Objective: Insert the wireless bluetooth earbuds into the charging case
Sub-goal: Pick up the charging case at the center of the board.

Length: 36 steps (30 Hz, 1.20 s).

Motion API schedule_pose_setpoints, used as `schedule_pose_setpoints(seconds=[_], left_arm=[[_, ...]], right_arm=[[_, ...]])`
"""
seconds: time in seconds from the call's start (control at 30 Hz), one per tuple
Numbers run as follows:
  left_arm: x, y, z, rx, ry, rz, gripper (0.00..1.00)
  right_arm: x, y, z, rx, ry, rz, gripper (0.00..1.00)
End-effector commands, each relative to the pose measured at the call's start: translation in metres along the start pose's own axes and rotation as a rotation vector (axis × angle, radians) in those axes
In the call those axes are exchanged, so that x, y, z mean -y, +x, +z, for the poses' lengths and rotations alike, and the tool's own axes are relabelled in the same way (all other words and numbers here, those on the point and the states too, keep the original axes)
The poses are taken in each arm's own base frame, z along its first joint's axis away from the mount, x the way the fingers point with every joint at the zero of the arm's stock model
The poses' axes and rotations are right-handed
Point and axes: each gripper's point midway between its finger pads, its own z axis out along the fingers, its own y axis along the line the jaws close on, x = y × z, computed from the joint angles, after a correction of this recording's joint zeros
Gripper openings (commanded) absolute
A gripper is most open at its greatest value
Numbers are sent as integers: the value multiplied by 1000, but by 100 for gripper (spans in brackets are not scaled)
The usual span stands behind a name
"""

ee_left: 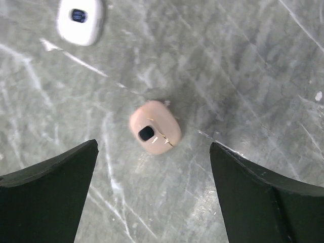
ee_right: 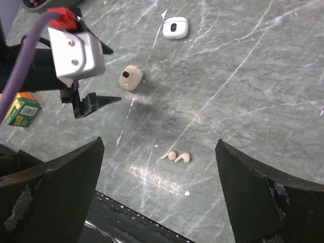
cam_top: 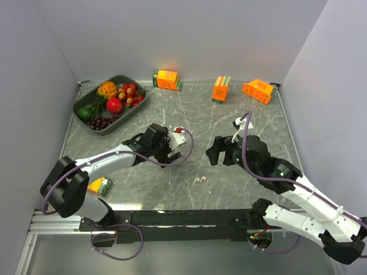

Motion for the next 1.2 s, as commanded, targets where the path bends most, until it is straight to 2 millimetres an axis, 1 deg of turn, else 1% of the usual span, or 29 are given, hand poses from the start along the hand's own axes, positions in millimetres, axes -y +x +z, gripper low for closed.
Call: schedule_pose_setpoints(seconds=[0.0,0.03,0.07,0.1,0.13,0.17,0.2,0.23,0.27,0.3,0.33,0.37,0.4,0.43,0.47,0.5,0.53,0.57,0.6,0.63,0.67,0.7,0.8,0.83,0.9,0.97,1.0,1.03,1.17], left_arm=[[-37,-43,-30,118,-175,-75,96],[-42,-46,-34,127,-207,-120,96],[-54,-45,-41,121,-285,-160,96],[-59,-45,-45,112,-318,-212,96],[-60,-43,-46,109,-342,-323,96],[-62,-37,-45,80,-355,-384,96],[-58,-33,-46,37,-335,-454,96],[-53,-29,-43,16,-320,-554,96],[-54,-17,-37,-26,-307,-619,96],[-48,-15,-32,-40,-256,-676,98],[-45,-9,-28,-56,-248,-749,94],[-46,8,-23,-87,-269,-797,92],[-47,14,-21,-87,-285,-825,90],[-50,16,-18,-75,-306,-874,84],[-48,26,-14,-97,-317,-889,80],[-50,33,-12,-119,-346,-894,76],[-49,39,-9,-146,-360,-908,64],[-48,49,-3,-187,-373,-909,57],[-47,55,0,-210,-386,-920,53],[-47,60,3,-222,-401,-925,41],[-45,67,5,-241,-411,-931,37],[-44,69,7,-241,-415,-950,32],[-39,79,9,-259,-424,-970,26],[-35,83,12,-275,-411,-970,20],[-29,86,15,-282,-393,-977,18],[-20,83,16,-269,-363,-973,18],[-18,79,17,-255,-357,-974,18],[-14,76,19,-252,-349,-968,19],[-10,66,27,-243,-339,-953,21]], right_arm=[[-3,-16,-8,45,-13,26,99],[-3,-16,-9,45,-13,27,99],[-3,-17,-9,48,-11,27,99],[-2,-17,-9,50,-7,29,99],[-3,-17,-9,50,-10,29,99],[-2,-15,-8,47,-7,28,99],[-2,-16,-8,51,-9,29,99],[-2,-14,-7,46,-8,28,99],[-2,-14,-6,45,-9,31,99],[-4,-12,-5,39,-15,31,99],[-5,-13,-4,39,-20,34,99],[-7,-13,-3,40,-26,39,99],[-7,-12,-2,31,-26,39,99],[-9,-13,-2,29,-32,43,99],[-10,-12,-2,27,-33,43,99],[-10,-12,-2,24,-35,44,99],[-10,-13,-3,29,-36,46,99],[-9,-11,-2,24,-35,42,99],[-10,-12,-3,29,-38,44,99],[-10,-12,-3,27,-38,42,99],[-9,-11,-4,25,-33,43,99],[-8,-11,-4,23,-31,42,99],[-9,-10,-3,20,-34,43,99],[-9,-9,-3,18,-34,44,99],[-9,-8,-2,13,-34,41,99],[-9,-8,-2,12,-31,39,99],[-9,-8,-1,11,-31,40,99],[-10,-9,-2,14,-36,41,99],[-12,-8,0,6,-40,41,99]])
